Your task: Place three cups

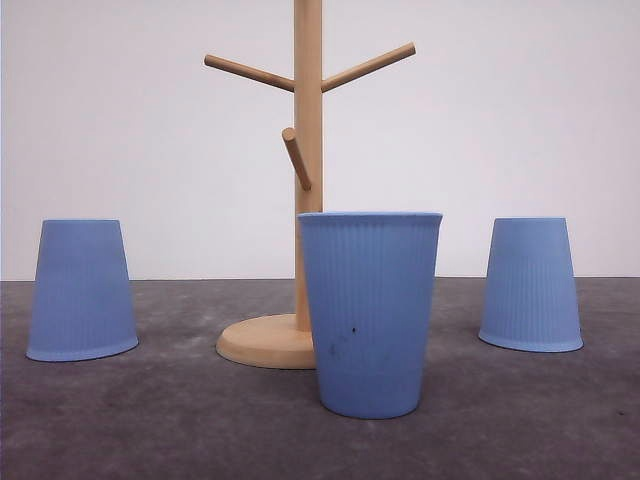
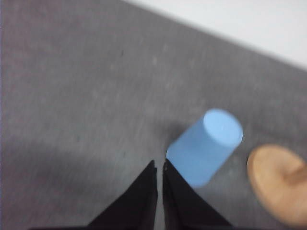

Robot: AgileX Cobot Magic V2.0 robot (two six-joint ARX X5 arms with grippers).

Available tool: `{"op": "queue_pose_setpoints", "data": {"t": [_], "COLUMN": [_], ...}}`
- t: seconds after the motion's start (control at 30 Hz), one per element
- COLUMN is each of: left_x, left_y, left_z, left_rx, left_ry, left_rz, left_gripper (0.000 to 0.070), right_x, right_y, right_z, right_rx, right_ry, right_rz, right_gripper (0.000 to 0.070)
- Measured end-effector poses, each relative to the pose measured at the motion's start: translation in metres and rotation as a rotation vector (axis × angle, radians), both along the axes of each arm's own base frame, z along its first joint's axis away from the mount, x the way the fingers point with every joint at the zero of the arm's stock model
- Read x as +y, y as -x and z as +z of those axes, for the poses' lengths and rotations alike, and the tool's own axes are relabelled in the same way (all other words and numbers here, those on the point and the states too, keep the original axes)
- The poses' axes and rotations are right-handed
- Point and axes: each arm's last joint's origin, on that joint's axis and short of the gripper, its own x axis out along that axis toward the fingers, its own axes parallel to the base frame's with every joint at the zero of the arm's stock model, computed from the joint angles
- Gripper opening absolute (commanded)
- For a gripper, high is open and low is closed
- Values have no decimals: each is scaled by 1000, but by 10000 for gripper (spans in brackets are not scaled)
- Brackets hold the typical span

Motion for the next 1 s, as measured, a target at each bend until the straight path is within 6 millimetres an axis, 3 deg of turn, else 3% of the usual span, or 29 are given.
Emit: {"op": "queue_pose_setpoints", "data": {"t": [0.33, 0.63, 0.67, 0.73, 0.8, 0.83, 0.9, 1.0], "left_x": [-12, -31, -32, -35, -35, -35, -35, -35], "left_y": [-23, -31, -32, -33, -33, -34, -34, -35], "left_z": [8, 4, 3, 3, 2, 2, 2, 3], "left_rx": [215, 221, 221, 221, 221, 221, 223, 231], "left_ry": [35, -112, -135, -169, -181, -185, -183, -161], "left_rz": [-345, -586, -602, -635, -646, -648, -646, -619], "left_gripper": [3, 4, 13, 121, 335, 433, 471, 472], "right_x": [10, 27, 28, 31, 33, 34, 34, 34], "right_y": [-32, -35, -35, -34, -34, -34, -34, -34], "right_z": [-7, -10, -10, -10, -10, -10, -10, -10], "right_rx": [203, 225, 224, 220, 215, 214, 213, 211], "right_ry": [22, 115, 124, 140, 155, 159, 160, 162], "right_rz": [315, 458, 475, 509, 531, 538, 539, 539], "right_gripper": [7, 11, 47, 229, 426, 476, 475, 475]}}
